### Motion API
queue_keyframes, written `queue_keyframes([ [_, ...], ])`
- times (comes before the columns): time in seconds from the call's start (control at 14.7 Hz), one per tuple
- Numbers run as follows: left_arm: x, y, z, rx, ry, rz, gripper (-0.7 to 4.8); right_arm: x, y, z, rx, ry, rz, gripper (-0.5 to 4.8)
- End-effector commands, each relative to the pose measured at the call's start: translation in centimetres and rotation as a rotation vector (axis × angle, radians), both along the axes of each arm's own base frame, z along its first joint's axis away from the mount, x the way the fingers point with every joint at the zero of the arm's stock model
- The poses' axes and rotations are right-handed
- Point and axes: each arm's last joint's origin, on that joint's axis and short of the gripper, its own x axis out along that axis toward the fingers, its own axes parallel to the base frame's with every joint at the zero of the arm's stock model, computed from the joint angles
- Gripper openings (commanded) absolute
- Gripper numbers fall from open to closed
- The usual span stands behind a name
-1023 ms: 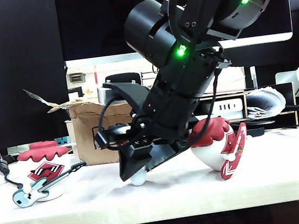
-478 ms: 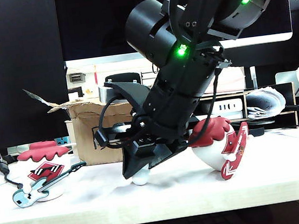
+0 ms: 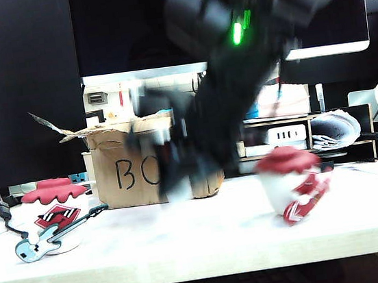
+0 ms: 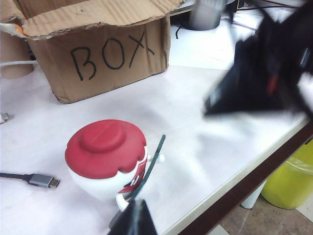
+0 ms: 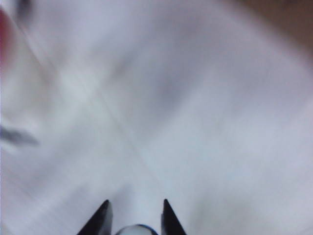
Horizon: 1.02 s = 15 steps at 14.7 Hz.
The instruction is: Put the doll that is least similar in size compared to the others into the paper box.
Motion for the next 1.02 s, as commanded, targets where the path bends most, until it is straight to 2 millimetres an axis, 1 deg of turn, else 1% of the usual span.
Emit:
queue_keyframes([
  [0.07,0.0,0.0,0.1,-0.006,-0.009,-0.001,-0.05,-0.2,-0.7,3.8,0.107,-0.096,-0.012,1.06],
  [0.27,0.0,0.0,0.1,-0.006,-0.009,-0.001,-0.05,-0.7,-1.5,6.1,0.156,-0.145,-0.018,1.06],
  [0.48,0.0,0.0,0.1,-0.006,-0.009,-0.001,-0.05,-0.9,-1.7,7.5,0.206,-0.194,-0.019,1.06],
  [0.61,0.0,0.0,0.1,-0.006,-0.010,-0.001,-0.05,-0.3,-1.8,8.4,0.206,-0.233,-0.016,1.07],
  [0.68,0.0,0.0,0.2,-0.008,-0.013,0.000,-0.05,0.2,-1.6,9.3,0.197,-0.288,0.001,1.07],
  [0.75,0.0,0.0,0.2,-0.013,-0.020,0.000,-0.05,1.4,-1.7,10.4,0.219,-0.330,-0.022,1.07],
  [0.89,-0.1,0.1,0.3,-0.019,-0.030,0.003,-0.05,3.6,-1.8,12.0,0.260,-0.384,-0.065,1.07],
  [0.96,-0.1,0.1,0.5,-0.026,-0.041,0.001,-0.05,6.0,-1.7,13.2,0.277,-0.407,-0.079,1.07],
  [1.02,-0.1,0.1,0.5,-0.029,-0.046,0.001,-0.05,7.8,-1.4,13.8,0.284,-0.410,-0.085,1.07],
])
